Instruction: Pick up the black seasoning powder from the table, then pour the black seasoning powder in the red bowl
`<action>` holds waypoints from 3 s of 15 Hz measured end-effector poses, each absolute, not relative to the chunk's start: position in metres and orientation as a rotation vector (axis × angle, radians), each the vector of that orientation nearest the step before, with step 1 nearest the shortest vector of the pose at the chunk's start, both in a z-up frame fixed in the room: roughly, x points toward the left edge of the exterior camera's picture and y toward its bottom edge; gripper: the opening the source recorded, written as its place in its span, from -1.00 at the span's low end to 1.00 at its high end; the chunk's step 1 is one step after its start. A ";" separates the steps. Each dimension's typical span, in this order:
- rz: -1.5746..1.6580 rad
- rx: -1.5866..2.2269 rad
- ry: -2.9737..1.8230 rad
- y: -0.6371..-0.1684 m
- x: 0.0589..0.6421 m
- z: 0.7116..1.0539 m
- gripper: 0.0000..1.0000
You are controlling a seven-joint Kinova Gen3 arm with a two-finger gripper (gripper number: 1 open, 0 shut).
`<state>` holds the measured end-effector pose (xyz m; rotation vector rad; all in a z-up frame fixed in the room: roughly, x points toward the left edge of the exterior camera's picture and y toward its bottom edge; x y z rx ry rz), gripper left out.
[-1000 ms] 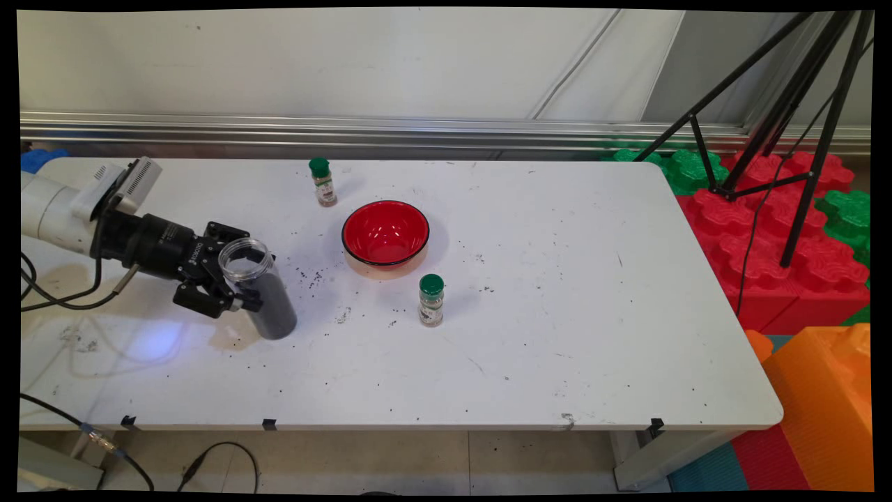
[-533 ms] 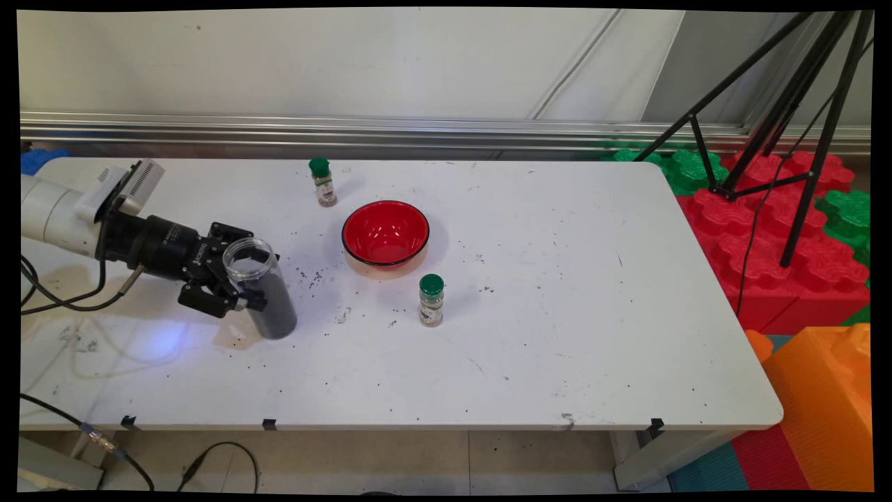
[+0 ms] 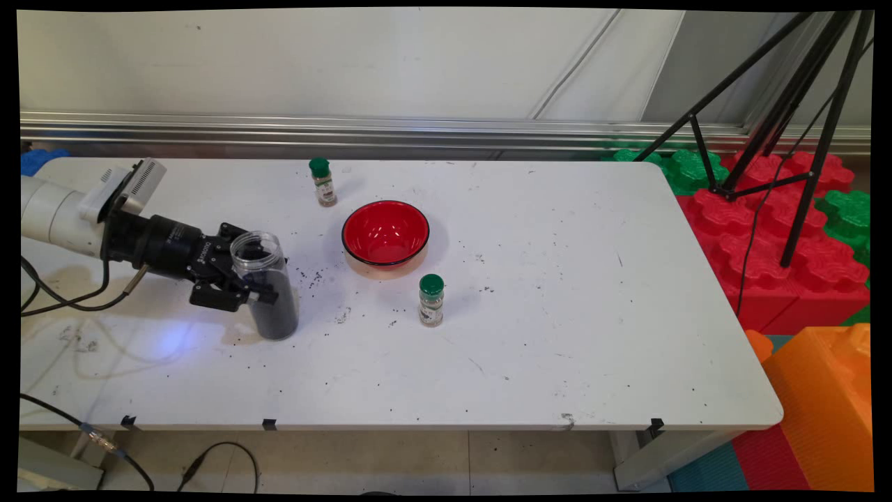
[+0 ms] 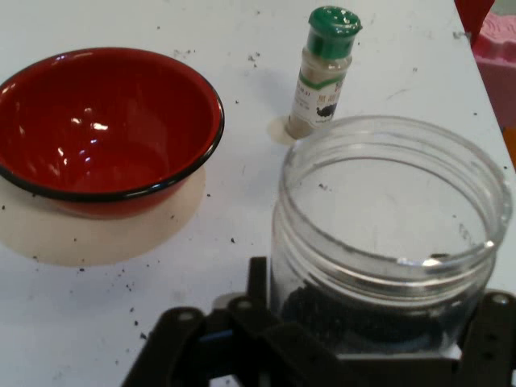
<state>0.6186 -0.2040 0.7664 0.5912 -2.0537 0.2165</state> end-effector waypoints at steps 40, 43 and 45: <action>0.358 0.711 -1.903 -0.297 0.589 0.865 -1.00; 0.385 0.714 -1.890 -0.310 0.586 0.871 -1.00; 0.403 0.717 -1.883 -0.318 0.584 0.874 -1.00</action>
